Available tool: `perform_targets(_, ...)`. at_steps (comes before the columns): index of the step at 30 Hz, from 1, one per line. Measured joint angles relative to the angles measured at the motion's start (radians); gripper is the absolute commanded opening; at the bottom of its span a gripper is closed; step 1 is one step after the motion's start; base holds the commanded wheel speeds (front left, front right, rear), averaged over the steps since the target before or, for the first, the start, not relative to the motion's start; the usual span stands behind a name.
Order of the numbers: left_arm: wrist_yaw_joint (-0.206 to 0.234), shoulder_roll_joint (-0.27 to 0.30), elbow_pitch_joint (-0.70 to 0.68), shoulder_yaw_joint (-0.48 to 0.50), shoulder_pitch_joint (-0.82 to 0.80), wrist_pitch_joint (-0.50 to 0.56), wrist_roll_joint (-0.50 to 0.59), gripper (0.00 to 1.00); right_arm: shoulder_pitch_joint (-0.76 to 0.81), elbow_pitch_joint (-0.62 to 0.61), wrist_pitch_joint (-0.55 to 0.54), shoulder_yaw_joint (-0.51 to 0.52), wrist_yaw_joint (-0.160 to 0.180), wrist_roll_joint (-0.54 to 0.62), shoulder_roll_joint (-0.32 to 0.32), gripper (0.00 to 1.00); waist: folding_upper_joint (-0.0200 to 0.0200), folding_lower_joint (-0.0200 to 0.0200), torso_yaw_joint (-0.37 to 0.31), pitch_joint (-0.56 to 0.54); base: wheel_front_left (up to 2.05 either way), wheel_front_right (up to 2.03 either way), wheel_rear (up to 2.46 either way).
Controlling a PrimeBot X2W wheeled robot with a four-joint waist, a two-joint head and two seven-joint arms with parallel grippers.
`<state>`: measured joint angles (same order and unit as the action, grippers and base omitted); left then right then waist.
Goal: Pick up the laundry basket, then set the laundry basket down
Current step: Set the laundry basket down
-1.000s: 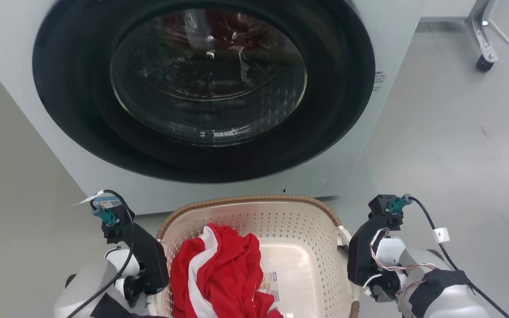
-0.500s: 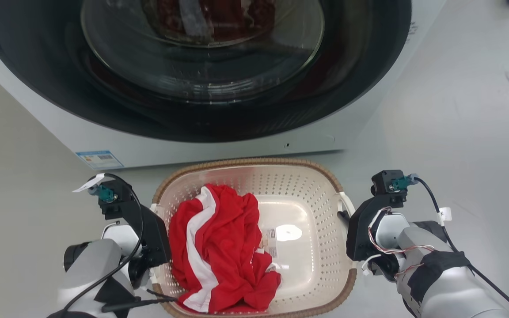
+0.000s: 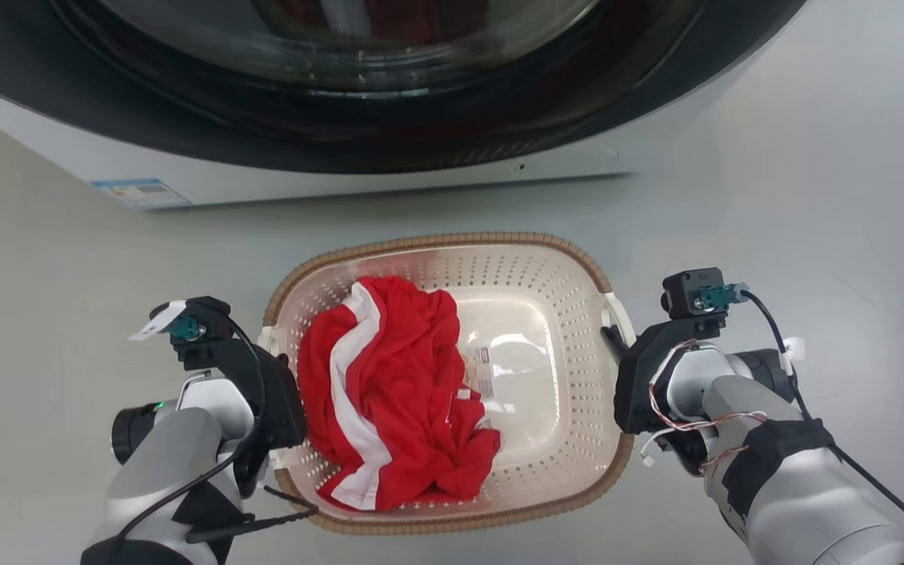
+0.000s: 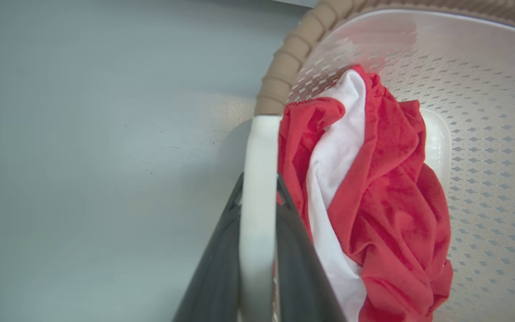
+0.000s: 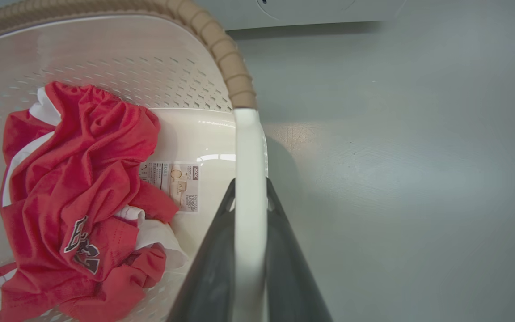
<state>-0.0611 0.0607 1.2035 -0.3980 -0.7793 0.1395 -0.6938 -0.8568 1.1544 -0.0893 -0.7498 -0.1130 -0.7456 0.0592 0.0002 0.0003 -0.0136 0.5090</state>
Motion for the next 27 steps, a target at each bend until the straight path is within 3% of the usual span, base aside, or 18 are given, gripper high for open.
perform_targets(14,0.003,-0.008,-0.014,-0.009,-0.046,-0.119,0.021,0.00,-0.041,0.002,0.138,-0.015,0.008,0.044,0.018,0.00,0.0000,-0.0001,0.017,0.162,0.00,0.00,0.00)
perform_targets(27,0.004,-0.009,-0.008,-0.017,-0.063,-0.205,0.033,0.00,-0.062,0.018,0.222,-0.027,0.016,0.062,0.016,0.00,0.0000,-0.0001,0.020,0.239,0.00,0.00,0.00)
